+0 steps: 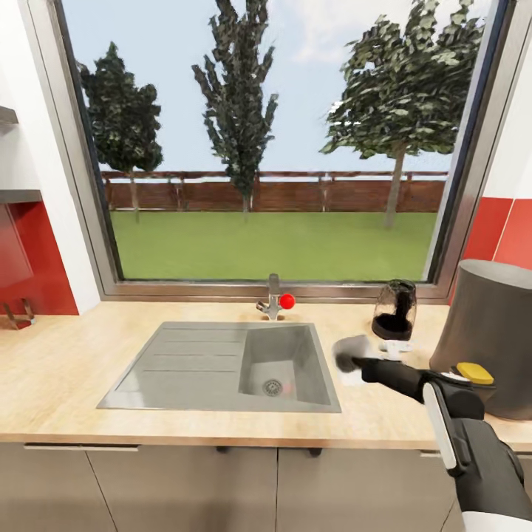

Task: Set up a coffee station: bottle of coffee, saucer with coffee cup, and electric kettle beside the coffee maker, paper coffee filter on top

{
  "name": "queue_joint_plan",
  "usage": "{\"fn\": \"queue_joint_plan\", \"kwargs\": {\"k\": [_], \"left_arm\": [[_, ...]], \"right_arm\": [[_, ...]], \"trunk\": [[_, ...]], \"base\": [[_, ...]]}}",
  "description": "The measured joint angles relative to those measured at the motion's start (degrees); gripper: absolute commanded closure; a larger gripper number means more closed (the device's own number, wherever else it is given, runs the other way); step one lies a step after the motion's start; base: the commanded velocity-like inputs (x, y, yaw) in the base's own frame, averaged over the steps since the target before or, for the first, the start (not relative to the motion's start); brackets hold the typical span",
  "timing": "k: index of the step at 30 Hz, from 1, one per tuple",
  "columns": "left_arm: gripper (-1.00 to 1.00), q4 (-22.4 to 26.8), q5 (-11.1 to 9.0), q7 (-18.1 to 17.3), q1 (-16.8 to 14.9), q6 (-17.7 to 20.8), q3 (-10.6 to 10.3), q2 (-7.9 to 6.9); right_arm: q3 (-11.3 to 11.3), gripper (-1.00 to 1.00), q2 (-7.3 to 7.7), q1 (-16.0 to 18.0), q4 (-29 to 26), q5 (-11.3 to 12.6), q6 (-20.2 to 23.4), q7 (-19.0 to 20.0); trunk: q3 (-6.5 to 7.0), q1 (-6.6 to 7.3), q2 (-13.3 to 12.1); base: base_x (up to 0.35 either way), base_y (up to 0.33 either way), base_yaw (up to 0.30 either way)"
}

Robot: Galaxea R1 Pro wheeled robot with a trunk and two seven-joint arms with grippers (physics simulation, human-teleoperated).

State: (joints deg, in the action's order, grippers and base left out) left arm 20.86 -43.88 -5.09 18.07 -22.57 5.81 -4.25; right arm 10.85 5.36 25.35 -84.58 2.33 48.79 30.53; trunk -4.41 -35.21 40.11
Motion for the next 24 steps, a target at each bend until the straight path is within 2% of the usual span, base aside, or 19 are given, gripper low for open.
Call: {"fn": "queue_joint_plan", "kwargs": {"k": [1,2,3,6,8,9,12,15,16,17,24], "left_arm": [[-1.0,0.0,0.0,0.0,0.0,0.0,0.0,0.02],[-1.0,0.1,0.0,0.0,0.0,0.0,0.0,0.07],[-1.0,0.1,0.0,0.0,0.0,0.0,0.0,0.11],[-1.0,0.2,0.0,0.0,0.0,0.0,0.0,0.33],[-1.0,0.3,0.0,-0.1,0.0,0.0,0.0,0.58],[-1.0,0.3,0.0,-0.1,0.0,-0.1,-0.1,0.71],[-1.0,0.4,-0.1,-0.1,0.0,-0.1,0.0,0.76],[-1.0,0.4,-0.4,-0.4,0.0,-0.2,0.0,0.79],[-1.0,0.3,-0.4,-0.6,0.0,-0.4,-0.1,1.17],[-1.0,0.4,-0.4,-0.7,0.0,-0.4,0.0,1.34],[-1.0,0.5,-0.4,-0.7,0.0,-0.3,0.0,1.93]], "right_arm": [[0.1,1.0,0.36,0.0,-0.2,0.6,0.8,3.3],[0.4,1.0,1.06,0.0,-0.4,1.3,2.5,10.1],[1.0,1.0,1.3,0.0,-0.4,1.4,3.5,13.7],[3.6,1.0,1.78,0.0,-0.5,1.7,6.8,22.8],[4.3,1.0,1.92,0.0,-0.6,2.6,7.7,26.5],[5.1,1.0,2.64,0.0,-0.5,6.7,9.5,30.6],[5.0,1.0,3.3,0.0,-0.6,8.8,10.2,31.3],[4.5,1.0,3.53,0.0,-0.5,9.8,10.5,31.8],[0.3,1.0,3.35,0.0,-0.1,9.9,10.2,31.4],[-0.3,1.0,3.37,0.0,0.0,9.9,10.1,31.3],[-1.0,1.0,3.38,0.0,0.3,9.9,9.7,31.6]], "trunk": [[0.18,0.22,-0.4],[0.36,0.44,-0.8],[0.54,0.66,-1.2],[1.08,1.32,-2.4],[1.44,1.76,-3.2],[1.62,1.98,-3.6],[2.16,2.64,-4.8],[2.35,2.87,-5.2],[2.35,2.59,-5.3],[2.35,2.57,-5.3],[2.35,2.83,-5.3]], "base": [[0.0,0.0,0.0],[0.0,0.0,0.0],[0.0,0.0,0.0],[0.0,0.0,0.0],[0.0,0.0,0.0],[0.0,0.0,0.0],[0.0,0.0,0.0],[-0.083,-0.02,0.0],[-0.271,-0.066,0.0],[-0.285,-0.069,0.0],[-0.303,-0.095,0.0]]}}
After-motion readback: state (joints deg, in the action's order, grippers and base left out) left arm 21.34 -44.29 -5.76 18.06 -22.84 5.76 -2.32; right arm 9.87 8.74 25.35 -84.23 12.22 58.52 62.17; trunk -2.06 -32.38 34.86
